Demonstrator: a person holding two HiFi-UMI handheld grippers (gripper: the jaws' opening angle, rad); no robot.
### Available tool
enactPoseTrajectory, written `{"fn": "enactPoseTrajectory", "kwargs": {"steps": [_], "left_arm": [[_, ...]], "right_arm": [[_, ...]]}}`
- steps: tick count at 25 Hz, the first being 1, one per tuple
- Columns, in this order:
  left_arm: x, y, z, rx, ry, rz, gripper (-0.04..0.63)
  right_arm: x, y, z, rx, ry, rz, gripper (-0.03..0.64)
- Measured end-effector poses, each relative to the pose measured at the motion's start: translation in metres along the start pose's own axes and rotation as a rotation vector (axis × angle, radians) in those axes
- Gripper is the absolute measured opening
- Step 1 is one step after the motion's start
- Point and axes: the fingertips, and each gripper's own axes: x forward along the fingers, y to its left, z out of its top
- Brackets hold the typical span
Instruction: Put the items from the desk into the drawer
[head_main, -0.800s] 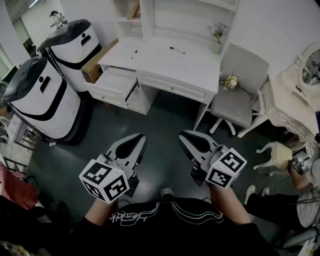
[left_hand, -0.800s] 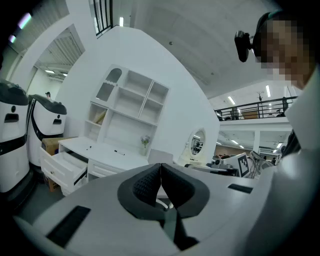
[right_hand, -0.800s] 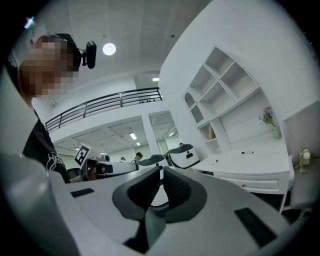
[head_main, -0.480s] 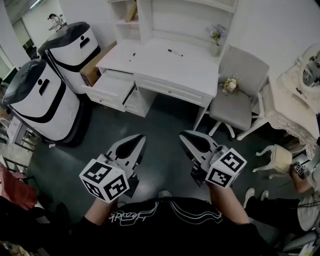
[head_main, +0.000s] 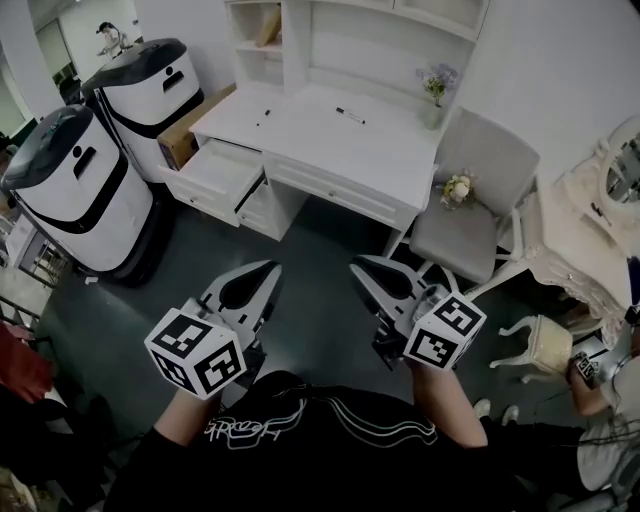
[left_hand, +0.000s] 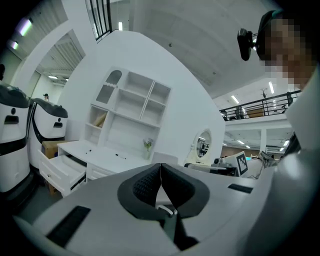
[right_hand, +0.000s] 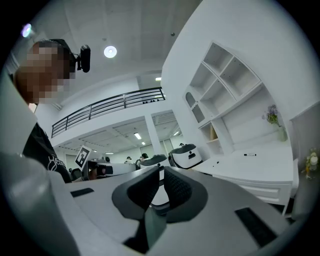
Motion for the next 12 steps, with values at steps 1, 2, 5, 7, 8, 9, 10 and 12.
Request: {"fn": "enactPoseTrajectory", "kwargs": {"steps": [1, 2, 5, 7, 8, 9, 10, 12], "left_arm": [[0.002, 0.004, -0.002, -0.005, 0.002, 0.000, 0.021], [0.004, 0.007, -0.004, -0.011, 0.004, -0.002, 0.021], [0.013, 0.016, -0.006, -0.034, 0.004, -0.008, 0.021], [0.024, 0.023, -0.002, -0.040, 0.004, -0.012, 0.021], [0.032, 0.027, 0.000, -0.039, 0.005, -0.020, 0.021], [0.040, 0.031, 0.003, -0.035, 0.007, -0.032, 0.021], [0.050, 0.036, 0.005, -0.029, 0.011, -0.045, 0.021], [0.069, 0.048, 0.007, -0.016, 0.018, -0.073, 0.021]], "right_arm": [[0.001, -0.003, -0.002, 0.008, 0.000, 0.004, 0.057], [0.002, -0.006, -0.004, 0.015, 0.002, 0.004, 0.057], [0.001, -0.016, -0.006, 0.028, 0.007, -0.008, 0.057], [-0.001, -0.026, -0.001, 0.028, -0.004, -0.017, 0.057], [0.000, -0.034, 0.002, 0.029, -0.011, -0.026, 0.058], [0.002, -0.044, 0.005, 0.034, -0.019, -0.040, 0.058], [0.005, -0.054, 0.006, 0.041, -0.025, -0.054, 0.058], [0.018, -0.074, 0.008, 0.055, -0.031, -0.071, 0.058]]}}
